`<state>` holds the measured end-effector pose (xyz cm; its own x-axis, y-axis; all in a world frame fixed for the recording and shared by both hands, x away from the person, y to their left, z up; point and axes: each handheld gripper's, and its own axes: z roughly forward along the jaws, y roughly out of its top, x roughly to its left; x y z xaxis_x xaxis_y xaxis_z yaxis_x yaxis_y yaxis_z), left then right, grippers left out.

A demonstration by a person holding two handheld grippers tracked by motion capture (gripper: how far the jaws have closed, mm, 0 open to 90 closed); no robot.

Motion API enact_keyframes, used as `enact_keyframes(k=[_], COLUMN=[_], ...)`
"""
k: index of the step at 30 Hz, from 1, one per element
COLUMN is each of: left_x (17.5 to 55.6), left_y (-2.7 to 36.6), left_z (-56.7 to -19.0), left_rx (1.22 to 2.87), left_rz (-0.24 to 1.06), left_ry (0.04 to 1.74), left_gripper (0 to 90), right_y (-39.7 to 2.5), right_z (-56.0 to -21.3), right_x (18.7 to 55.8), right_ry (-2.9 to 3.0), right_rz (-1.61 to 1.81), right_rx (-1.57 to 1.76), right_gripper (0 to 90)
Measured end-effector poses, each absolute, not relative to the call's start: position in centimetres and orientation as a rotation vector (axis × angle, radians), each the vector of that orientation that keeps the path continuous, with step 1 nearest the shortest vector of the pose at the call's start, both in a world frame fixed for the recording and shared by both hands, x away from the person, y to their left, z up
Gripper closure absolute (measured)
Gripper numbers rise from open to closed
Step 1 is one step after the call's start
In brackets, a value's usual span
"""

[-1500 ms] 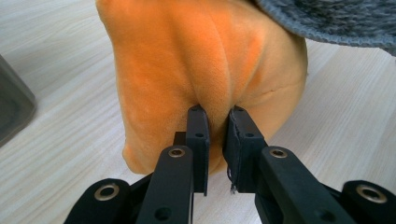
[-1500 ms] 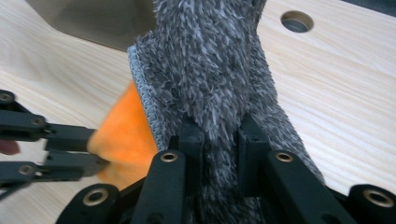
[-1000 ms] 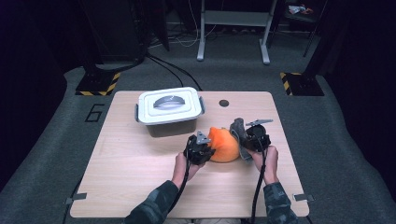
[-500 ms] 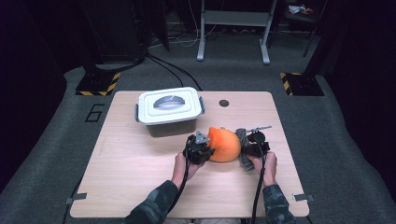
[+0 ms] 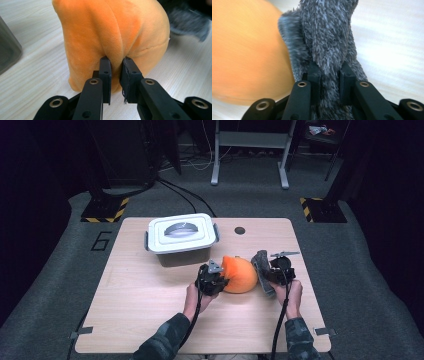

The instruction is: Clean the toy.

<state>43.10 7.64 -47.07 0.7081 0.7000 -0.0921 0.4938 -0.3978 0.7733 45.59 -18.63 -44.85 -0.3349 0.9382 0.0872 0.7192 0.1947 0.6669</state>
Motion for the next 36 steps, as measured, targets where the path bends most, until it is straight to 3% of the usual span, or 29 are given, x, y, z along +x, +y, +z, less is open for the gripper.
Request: enact_keyframes(k=[5,10,18,23,30,36], left_x=[43.1,43.2,43.1,42.9,42.9,42.8], left_y=[7.7,7.7,7.8,7.7,7.4,7.5], left_z=[-47.1,-47.1,-47.0,-47.4,-48.0,-47.5], left_rx=[2.072,2.069,2.065,2.079,2.083,2.079], left_rz=[0.313,0.302,0.313,0.328,0.369,0.365], left_ry=[0.911,0.914,0.917,0.918,0.919,0.912], left_gripper=[78.6,75.9,58.8,53.4,79.2,83.9], right_y=[-17.6,-16.3,-16.2,-16.2,-16.3,-16.5], right_z=[-42.6,-43.2,-43.8,-43.8,-44.1,-43.6], right_x=[44.5,44.7,45.5,46.0,46.3,46.0], right_ry=[2.152,2.206,2.192,2.193,2.187,2.17], right_rz=[1.003,0.992,0.962,0.955,0.966,0.968], right_rx=[1.474,1.457,1.47,1.473,1.485,1.486], right_gripper=[75.5,75.5,75.6,75.6,75.5,75.3])
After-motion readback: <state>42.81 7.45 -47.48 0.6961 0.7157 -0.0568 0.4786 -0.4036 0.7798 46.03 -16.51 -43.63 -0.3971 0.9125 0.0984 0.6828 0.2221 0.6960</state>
